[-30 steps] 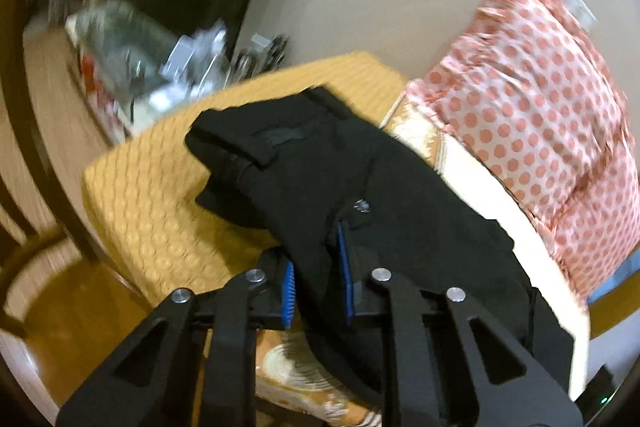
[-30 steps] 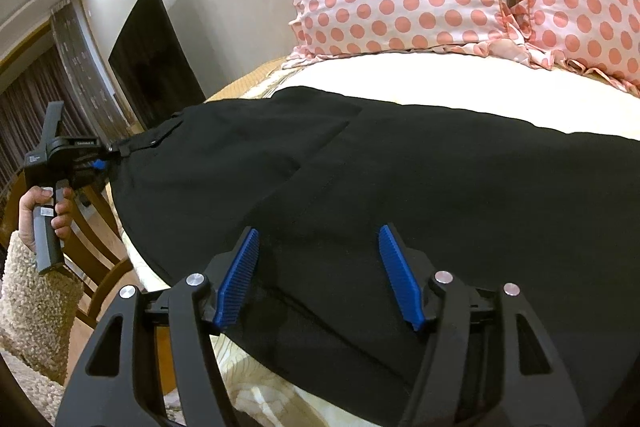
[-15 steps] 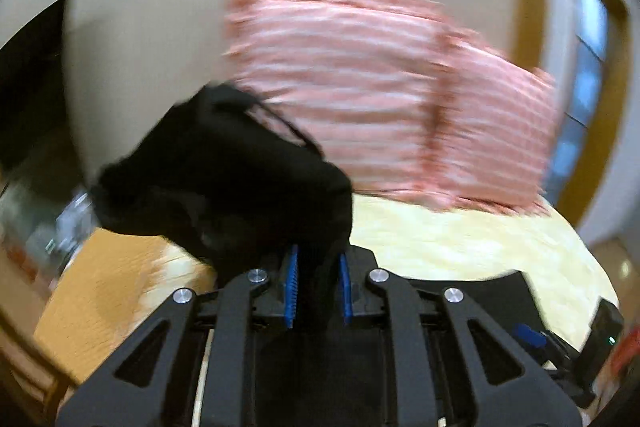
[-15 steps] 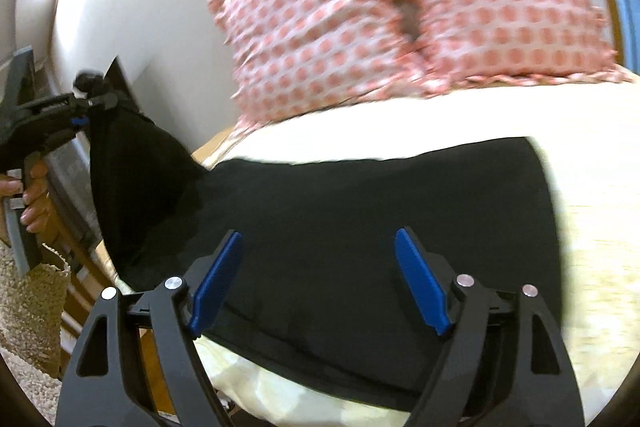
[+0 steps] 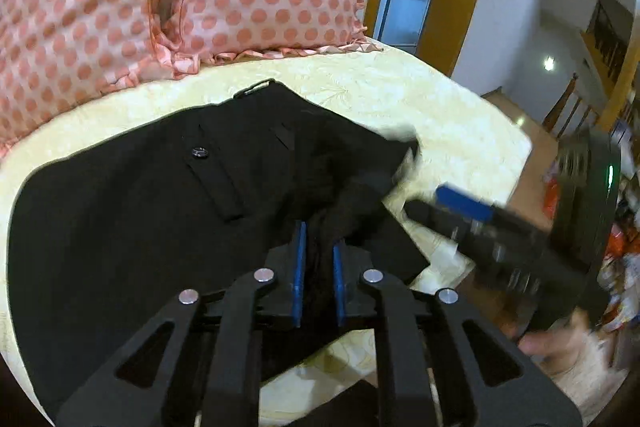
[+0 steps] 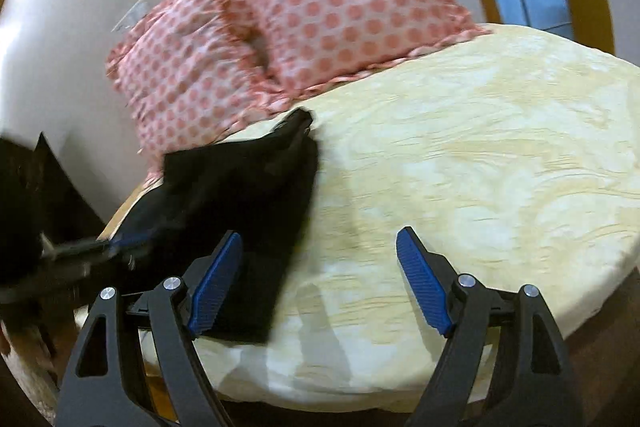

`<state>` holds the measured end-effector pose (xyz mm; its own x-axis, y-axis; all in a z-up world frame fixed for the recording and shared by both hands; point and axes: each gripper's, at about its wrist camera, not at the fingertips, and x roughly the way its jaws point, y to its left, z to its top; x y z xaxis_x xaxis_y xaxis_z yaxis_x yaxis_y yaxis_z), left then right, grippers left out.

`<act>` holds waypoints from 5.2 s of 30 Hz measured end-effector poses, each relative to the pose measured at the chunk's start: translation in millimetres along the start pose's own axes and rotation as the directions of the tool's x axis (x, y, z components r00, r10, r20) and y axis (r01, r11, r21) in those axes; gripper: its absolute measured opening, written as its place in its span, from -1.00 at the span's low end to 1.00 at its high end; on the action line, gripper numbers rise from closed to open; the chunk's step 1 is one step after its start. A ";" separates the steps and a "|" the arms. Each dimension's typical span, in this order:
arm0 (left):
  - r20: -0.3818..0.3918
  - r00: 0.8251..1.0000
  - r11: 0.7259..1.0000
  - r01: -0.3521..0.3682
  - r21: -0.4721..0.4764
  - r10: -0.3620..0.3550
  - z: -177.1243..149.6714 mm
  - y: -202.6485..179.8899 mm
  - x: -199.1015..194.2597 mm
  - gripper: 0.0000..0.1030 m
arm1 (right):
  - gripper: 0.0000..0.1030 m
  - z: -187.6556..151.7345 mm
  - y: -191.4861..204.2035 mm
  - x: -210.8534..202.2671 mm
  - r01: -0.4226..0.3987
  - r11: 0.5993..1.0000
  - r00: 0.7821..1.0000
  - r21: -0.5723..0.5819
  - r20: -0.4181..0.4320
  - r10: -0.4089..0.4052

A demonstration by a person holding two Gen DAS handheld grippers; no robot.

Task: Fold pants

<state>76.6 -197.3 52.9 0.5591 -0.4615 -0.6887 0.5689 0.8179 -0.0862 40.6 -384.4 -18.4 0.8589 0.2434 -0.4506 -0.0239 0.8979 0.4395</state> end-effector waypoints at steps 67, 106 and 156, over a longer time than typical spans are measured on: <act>0.008 0.956 0.931 -0.285 -0.229 0.295 -77.7 123.2 -39.1 0.97 | 0.36 70.5 51.2 101.9 -0.066 0.990 0.907 -0.125 -0.421 0.007; -0.229 0.973 0.873 -0.076 -0.481 -0.041 0.5 274.1 0.4 -0.12 | -0.44 71.6 40.8 111.7 -0.208 0.970 0.909 -0.123 -0.391 0.145; -0.144 0.931 0.898 -0.363 -0.248 0.337 71.1 218.4 31.0 0.74 | 0.31 102.0 155.5 188.2 0.013 0.855 0.949 -0.519 -0.263 -0.174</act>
<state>261.1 -57.4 63.9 0.6247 -0.1046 -0.7738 0.1585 0.9873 -0.0056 250.8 -236.4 44.4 0.6846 0.1709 -0.7086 -0.2745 0.9610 -0.0334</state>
